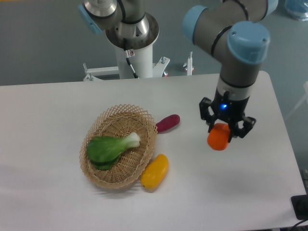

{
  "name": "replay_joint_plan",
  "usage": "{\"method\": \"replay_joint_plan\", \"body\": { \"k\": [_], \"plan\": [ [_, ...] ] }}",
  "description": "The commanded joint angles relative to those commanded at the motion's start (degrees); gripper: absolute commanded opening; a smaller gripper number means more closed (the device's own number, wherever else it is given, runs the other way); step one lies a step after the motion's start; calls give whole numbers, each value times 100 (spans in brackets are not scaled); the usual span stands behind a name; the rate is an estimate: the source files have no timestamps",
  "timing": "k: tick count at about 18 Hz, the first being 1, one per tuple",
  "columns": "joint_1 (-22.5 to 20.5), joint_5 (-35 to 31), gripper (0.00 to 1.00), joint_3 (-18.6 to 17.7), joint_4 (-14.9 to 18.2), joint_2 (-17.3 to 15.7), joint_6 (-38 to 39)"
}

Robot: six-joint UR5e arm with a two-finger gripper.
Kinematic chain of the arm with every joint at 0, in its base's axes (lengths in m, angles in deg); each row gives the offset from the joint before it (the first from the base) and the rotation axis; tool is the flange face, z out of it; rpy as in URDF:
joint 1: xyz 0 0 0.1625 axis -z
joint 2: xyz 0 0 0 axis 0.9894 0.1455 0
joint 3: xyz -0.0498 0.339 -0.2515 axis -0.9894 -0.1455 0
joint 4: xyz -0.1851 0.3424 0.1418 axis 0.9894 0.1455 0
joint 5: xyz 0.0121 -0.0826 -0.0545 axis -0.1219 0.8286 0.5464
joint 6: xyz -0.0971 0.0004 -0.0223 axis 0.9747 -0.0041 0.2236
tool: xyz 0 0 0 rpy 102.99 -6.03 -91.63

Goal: Pick up the orange from the basket
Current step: 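Lift the orange out of the basket and carry it away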

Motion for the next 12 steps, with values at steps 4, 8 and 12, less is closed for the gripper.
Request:
{"method": "replay_joint_plan", "body": {
  "k": [4,8,12],
  "plan": [
    [-61,-35,55,18,-9,0,9],
    [-211,26,55,35,-9,-44,0],
    [-228,53,55,9,-17,-44,0]
  ]
}}
